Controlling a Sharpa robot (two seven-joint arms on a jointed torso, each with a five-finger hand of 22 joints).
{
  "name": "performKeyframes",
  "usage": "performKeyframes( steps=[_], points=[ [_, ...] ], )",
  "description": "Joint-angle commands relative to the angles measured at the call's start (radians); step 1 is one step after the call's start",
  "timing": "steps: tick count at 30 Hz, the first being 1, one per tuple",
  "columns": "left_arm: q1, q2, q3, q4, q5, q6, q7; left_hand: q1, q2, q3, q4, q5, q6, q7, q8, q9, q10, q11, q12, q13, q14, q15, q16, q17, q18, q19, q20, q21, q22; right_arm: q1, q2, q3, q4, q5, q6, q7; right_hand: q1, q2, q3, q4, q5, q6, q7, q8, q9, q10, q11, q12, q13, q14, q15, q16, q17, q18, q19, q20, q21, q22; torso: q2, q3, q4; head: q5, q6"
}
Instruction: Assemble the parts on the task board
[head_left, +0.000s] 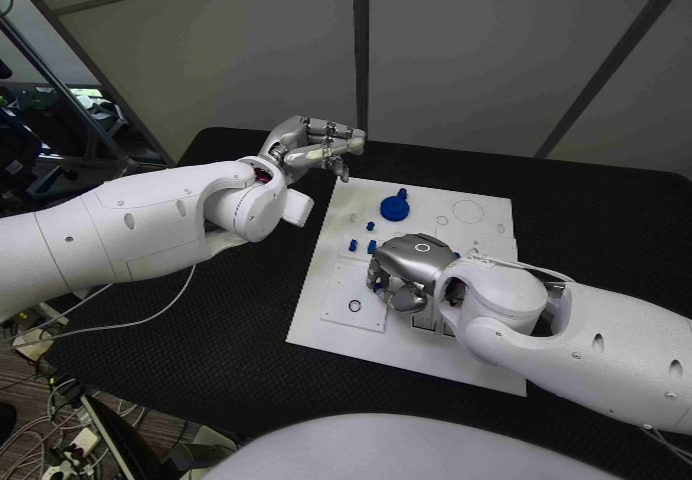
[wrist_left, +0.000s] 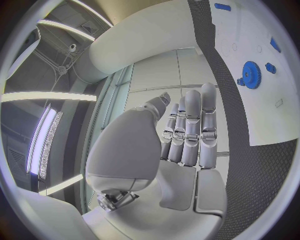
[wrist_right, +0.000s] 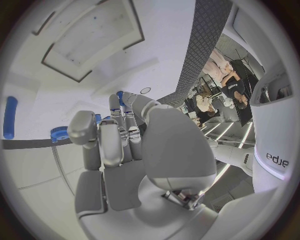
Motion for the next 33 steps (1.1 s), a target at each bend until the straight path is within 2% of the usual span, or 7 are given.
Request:
performKeyframes(
  steps=[1, 14, 28, 30, 32, 33],
  points=[
    [0.002, 0.0, 0.0, 0.001, 0.001, 0.012, -0.001, 0.004, 0.01, -0.003, 0.0, 0.003, -0.003, 0.003, 0.0, -0.001, -0.007, -0.001, 0.003, 0.001, -0.003, 0.004, -0.002, -0.001, -0.012, 0.0, 0.003, -0.007, -0.001, 0.001, 0.002, 0.0, -0.002, 0.006, -0.03, 0.012, -0.002, 0.007, -0.006, 0.0, 0.006, -0.006, 0.005, 0.002, 0.0, 0.0, -0.002, 0.0, 0.001, 0.044, -0.003, 0.002, -0.002, -0.012, -0.003, 0.003, -0.004, -0.001, 0.001, 0.0004, -0.0003, 0.001, 0.0],
    [0.002, 0.002, 0.0, 0.001, 0.001, 0.014, -0.003, 0.003, 0.011, -0.005, 0.0, 0.003, -0.004, 0.003, 0.0, -0.001, -0.009, 0.0, 0.005, 0.001, -0.003, 0.005, -0.003, -0.002, -0.012, 0.0, 0.003, -0.009, -0.003, 0.001, 0.009, 0.0, -0.018, 0.02, 0.035, 0.013, -0.003, 0.007, -0.008, 0.0, 0.005, -0.007, 0.006, 0.001, 0.0, -0.002, -0.002, -0.001, 0.002, 0.043, -0.003, 0.001, -0.004, -0.011, -0.005, 0.003, -0.006, -0.003, -0.001, 0.0008, -0.0002, 0.001, -0.002],
    [0.002, 0.002, 0.0, 0.0, 0.001, 0.013, -0.005, 0.003, 0.011, -0.005, 0.0, 0.003, -0.004, 0.004, 0.0, -0.001, -0.01, 0.0, 0.005, 0.001, -0.003, 0.005, -0.003, -0.002, -0.012, 0.001, 0.003, -0.009, -0.003, 0.001, 0.012, 0.0, -0.019, 0.022, 0.045, 0.015, -0.007, 0.004, -0.015, 0.0, -0.001, -0.009, 0.006, 0.0, 0.0, -0.004, -0.001, -0.003, 0.003, 0.042, -0.002, -0.001, -0.009, -0.01, -0.01, 0.004, -0.011, -0.01, -0.001, 0.0008, -0.0008, 0.002, -0.005],
    [0.002, 0.002, 0.0, 0.0, 0.001, 0.013, -0.005, 0.003, 0.011, -0.005, 0.0, 0.003, -0.004, 0.004, 0.0, -0.001, -0.01, 0.0, 0.005, 0.001, -0.003, 0.005, -0.003, -0.002, -0.012, 0.001, 0.003, -0.009, -0.003, 0.001, 0.011, 0.0, -0.02, 0.023, 0.044, 0.013, -0.02, -0.002, -0.022, 0.007, -0.004, -0.034, 0.014, -0.014, -0.005, -0.035, 0.006, -0.021, -0.002, 0.04, 0.004, -0.005, -0.015, -0.006, -0.025, 0.007, -0.026, -0.03, 0.0, 0.0007, -0.0009, 0.002, -0.005],
    [0.002, 0.002, 0.0, 0.0, 0.001, 0.013, -0.005, 0.003, 0.011, -0.005, 0.0, 0.003, -0.004, 0.004, 0.0, -0.001, -0.01, 0.0, 0.005, 0.001, -0.003, 0.005, -0.003, -0.002, -0.012, 0.001, 0.003, -0.009, -0.003, 0.002, 0.011, 0.0, -0.021, 0.024, 0.043, 0.013, -0.041, -0.016, -0.028, 0.019, 0.01, -0.083, 0.023, -0.025, -0.015, -0.121, 0.023, -0.026, -0.024, 0.036, 0.021, -0.009, -0.023, -0.002, -0.044, 0.019, -0.047, -0.057, -0.001, 0.0007, -0.0011, 0.002, -0.005],
    [0.002, 0.002, 0.0, 0.0, 0.001, 0.013, -0.006, 0.003, 0.011, -0.005, 0.0, 0.003, -0.004, 0.004, 0.0, -0.001, -0.01, 0.0, 0.005, 0.001, -0.003, 0.005, -0.003, -0.002, -0.012, 0.001, 0.003, -0.009, -0.003, 0.002, 0.011, 0.0, -0.022, 0.024, 0.043, 0.014, -0.045, -0.022, -0.031, 0.021, 0.015, -0.1, 0.02, -0.026, -0.018, -0.141, 0.028, -0.027, -0.03, 0.036, 0.023, -0.01, -0.026, 0.0, -0.048, 0.022, -0.053, -0.065, -0.001, 0.0008, -0.0012, 0.002, -0.004]
  ],
)
